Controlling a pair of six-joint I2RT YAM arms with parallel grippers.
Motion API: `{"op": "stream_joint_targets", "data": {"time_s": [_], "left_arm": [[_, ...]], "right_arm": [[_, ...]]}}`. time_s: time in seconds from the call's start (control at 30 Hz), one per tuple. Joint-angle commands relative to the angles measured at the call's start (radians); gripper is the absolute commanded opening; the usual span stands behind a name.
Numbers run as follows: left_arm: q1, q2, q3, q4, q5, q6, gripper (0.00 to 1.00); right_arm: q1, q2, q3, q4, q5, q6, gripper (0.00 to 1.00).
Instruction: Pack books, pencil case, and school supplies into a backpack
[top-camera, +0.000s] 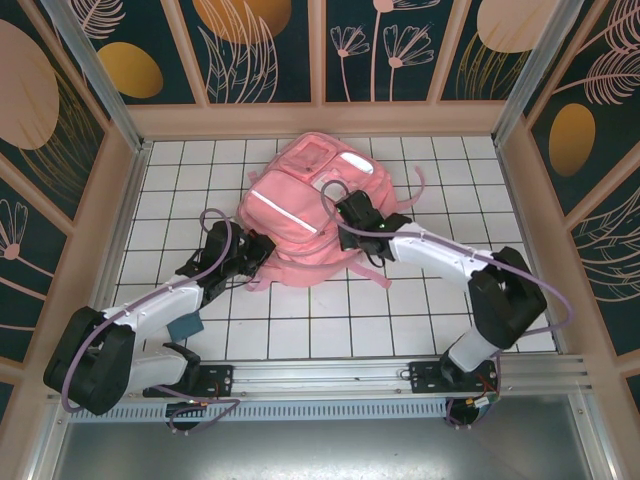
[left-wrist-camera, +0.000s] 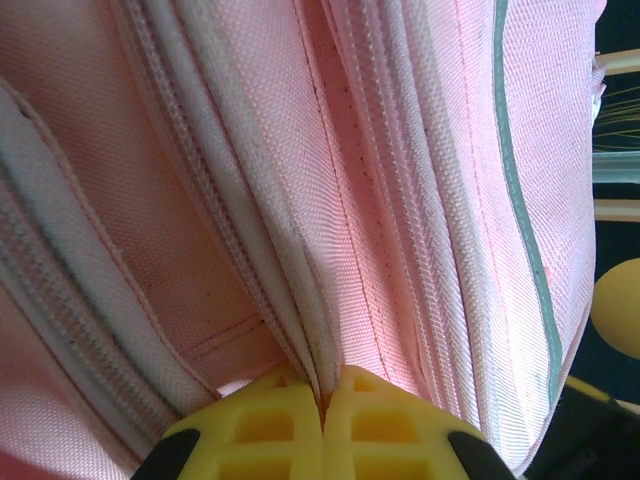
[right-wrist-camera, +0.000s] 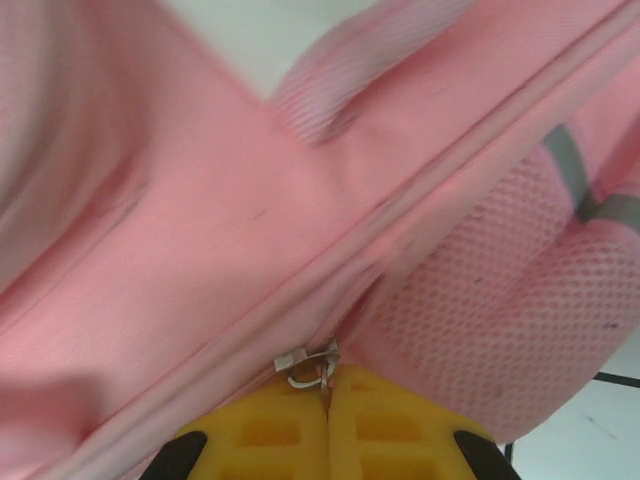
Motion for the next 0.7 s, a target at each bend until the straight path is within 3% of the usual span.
{"op": "stream_joint_targets", "data": {"time_s": [0.0, 0.1, 0.23, 0.27, 0.33, 0.47, 0.67], "left_arm": [[0.009, 0.005, 0.001, -0.087, -0.04, 0.06, 0.0], [0.009, 0.011, -0.009, -0.064, -0.03, 0.058, 0.0], [0.01, 0.024, 0.005, -0.038, 0.023, 0.093, 0.0], [0.009, 0.03, 0.02, -0.049, 0.037, 0.116, 0.01], [0.01, 0.035, 0.056, -0.097, 0.047, 0.16, 0.11], [0.013, 0.01, 0.108, -0.21, -0.003, 0.226, 0.55], [0.032, -0.069, 0.174, -0.386, -0.173, 0.301, 0.74]], "right_arm": [[-0.077, 0.078, 0.112, -0.13, 0.202, 0.094, 0.0], [-0.096, 0.122, 0.177, -0.183, 0.23, 0.129, 0.0], [-0.096, 0.072, 0.143, -0.116, 0.122, 0.077, 0.1], [-0.096, 0.051, 0.128, -0.098, 0.076, 0.057, 0.16], [-0.097, 0.005, 0.106, -0.083, 0.0, 0.028, 0.29], [-0.096, -0.122, 0.045, -0.064, -0.13, -0.034, 0.5], [-0.088, -0.265, -0.043, 0.018, -0.293, -0.067, 0.67]]}}
